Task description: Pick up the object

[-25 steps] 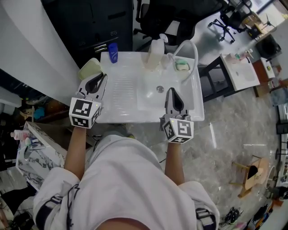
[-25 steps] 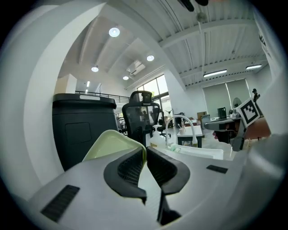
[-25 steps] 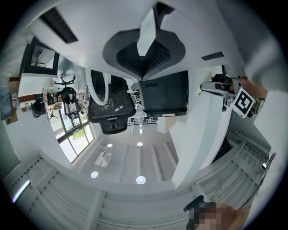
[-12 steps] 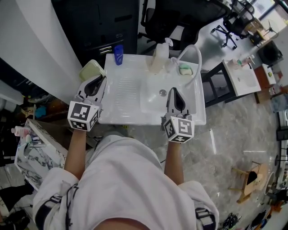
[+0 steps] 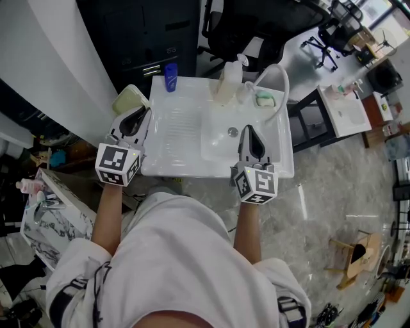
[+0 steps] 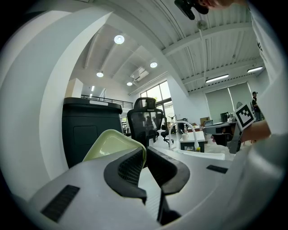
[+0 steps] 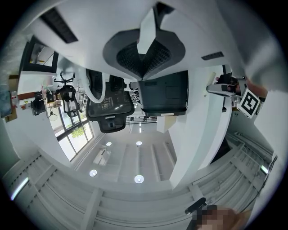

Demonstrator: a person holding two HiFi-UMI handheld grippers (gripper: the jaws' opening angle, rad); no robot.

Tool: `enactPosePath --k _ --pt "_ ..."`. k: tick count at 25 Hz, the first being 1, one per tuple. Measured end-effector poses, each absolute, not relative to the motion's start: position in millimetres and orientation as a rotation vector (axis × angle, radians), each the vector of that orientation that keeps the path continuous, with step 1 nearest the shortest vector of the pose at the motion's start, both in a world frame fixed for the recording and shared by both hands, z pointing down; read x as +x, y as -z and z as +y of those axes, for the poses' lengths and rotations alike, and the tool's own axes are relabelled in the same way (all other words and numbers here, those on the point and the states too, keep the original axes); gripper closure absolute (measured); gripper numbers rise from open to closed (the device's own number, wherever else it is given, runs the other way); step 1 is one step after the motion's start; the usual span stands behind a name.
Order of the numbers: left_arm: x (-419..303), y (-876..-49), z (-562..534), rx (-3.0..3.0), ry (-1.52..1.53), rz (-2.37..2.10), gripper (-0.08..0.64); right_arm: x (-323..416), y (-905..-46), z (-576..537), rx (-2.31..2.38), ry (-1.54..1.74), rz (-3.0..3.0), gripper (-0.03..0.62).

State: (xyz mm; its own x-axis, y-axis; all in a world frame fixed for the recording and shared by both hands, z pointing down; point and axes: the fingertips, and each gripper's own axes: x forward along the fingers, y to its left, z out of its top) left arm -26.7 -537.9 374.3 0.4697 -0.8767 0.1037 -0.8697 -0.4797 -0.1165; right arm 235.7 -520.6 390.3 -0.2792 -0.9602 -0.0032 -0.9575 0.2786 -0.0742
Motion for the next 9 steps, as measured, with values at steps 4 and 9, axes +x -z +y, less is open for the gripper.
enactPosePath --k 4,9 --pt "-27.6 -373.6 -537.2 -2.652 0.224 1.57 0.515 235.9 -390.6 -520.4 -1.859 0.079 2.468 0.588" --pt "-30.5 -374.3 -536.6 -2.653 0.223 1.575 0.515 234.3 -392.0 -519.0 -1.865 0.083 2.468 0.588"
